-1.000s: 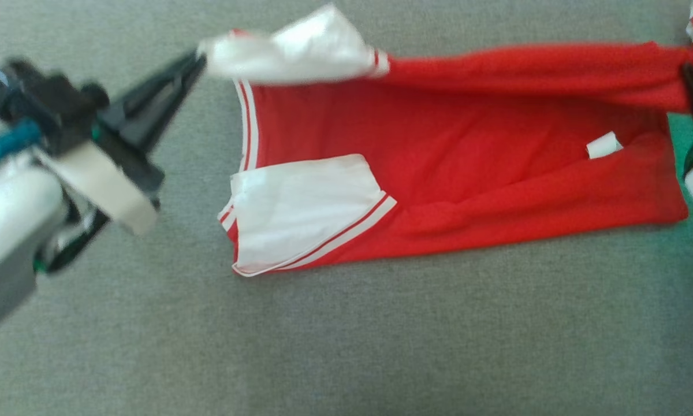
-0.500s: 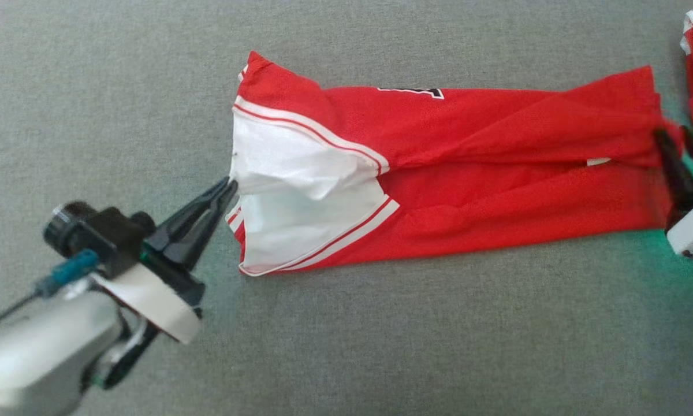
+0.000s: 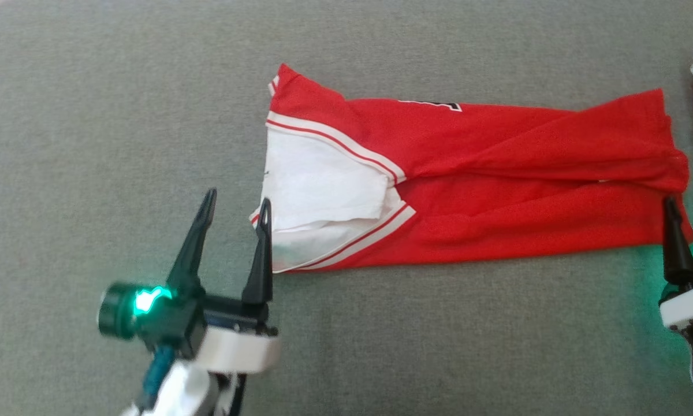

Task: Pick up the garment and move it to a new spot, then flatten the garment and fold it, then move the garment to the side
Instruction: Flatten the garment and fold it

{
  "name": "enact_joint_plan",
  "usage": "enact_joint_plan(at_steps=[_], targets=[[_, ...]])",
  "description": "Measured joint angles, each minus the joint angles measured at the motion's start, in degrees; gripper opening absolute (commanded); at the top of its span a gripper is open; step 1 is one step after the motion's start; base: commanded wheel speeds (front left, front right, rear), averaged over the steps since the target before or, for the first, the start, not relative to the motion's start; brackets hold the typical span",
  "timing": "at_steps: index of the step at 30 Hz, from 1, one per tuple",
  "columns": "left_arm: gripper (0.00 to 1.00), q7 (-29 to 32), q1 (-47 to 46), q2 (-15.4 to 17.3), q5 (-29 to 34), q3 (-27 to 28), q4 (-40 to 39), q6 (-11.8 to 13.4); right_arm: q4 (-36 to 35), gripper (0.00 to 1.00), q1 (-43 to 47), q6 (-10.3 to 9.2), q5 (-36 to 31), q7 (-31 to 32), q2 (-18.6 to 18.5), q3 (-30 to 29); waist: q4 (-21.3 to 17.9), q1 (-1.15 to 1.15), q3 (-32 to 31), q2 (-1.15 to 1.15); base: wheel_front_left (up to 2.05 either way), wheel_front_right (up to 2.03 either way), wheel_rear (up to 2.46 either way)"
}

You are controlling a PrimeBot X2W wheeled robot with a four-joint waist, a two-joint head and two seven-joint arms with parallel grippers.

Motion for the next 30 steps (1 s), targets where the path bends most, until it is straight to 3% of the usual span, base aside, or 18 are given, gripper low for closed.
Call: enact_joint_plan(at_steps=[4, 9, 17, 19, 20, 25, 30], targets=[[1.00, 0.00, 5.89, -5.93, 7.28, 6.34, -1.66, -1.23, 0.30, 1.00, -0.56, 0.00, -1.81, -0.22, 1.71, -2.86, 1.25, 0.00, -0.39, 0.00, 0.00, 0.00, 0.00], [1.00, -0.09, 8.77, -12.23, 12.94, 11.05, -2.61, -5.80, 4.05, 1.00, -4.71, 0.00, -4.02, 0.69, 2.90, -7.05, 3.47, 0.01, -0.45, 0.00, 0.00, 0.00, 0.00], [1.00, -0.10, 11.20, -17.59, 18.22, 16.33, -2.47, -12.28, 12.28, 1.00, -7.90, 0.00, -8.45, 8.09, 3.74, -12.00, 6.47, 0.01, -0.39, 0.00, 0.00, 0.00, 0.00], [1.00, -0.10, 11.82, -18.17, 18.83, 17.75, -2.38, -13.22, 11.91, 0.79, -7.95, 0.00, -8.44, 9.27, 4.00, -12.25, 6.53, 0.01, -0.47, 0.00, 0.00, 0.00, 0.00], [1.00, -0.10, 12.04, -18.48, 18.98, 18.47, -2.30, -13.79, 11.66, 0.00, -7.93, 0.00, -8.44, 9.58, 4.17, -12.30, 6.47, 0.01, -0.53, 0.00, 0.00, 0.00, 0.00], [1.00, -0.10, 12.81, -19.47, 20.40, 20.83, -2.27, -15.72, 9.37, 0.00, -6.90, 0.00, -8.35, 9.92, 5.01, -11.96, 5.63, 0.01, -1.13, 0.00, 0.00, 0.00, 0.00], [1.00, -0.11, 12.93, -20.11, 21.11, 22.27, -2.23, -17.49, 5.89, 0.00, -6.11, 0.00, -7.94, 10.58, 3.25, -12.83, 4.20, 0.01, -1.74, 0.00, 0.00, 0.00, 0.00]])
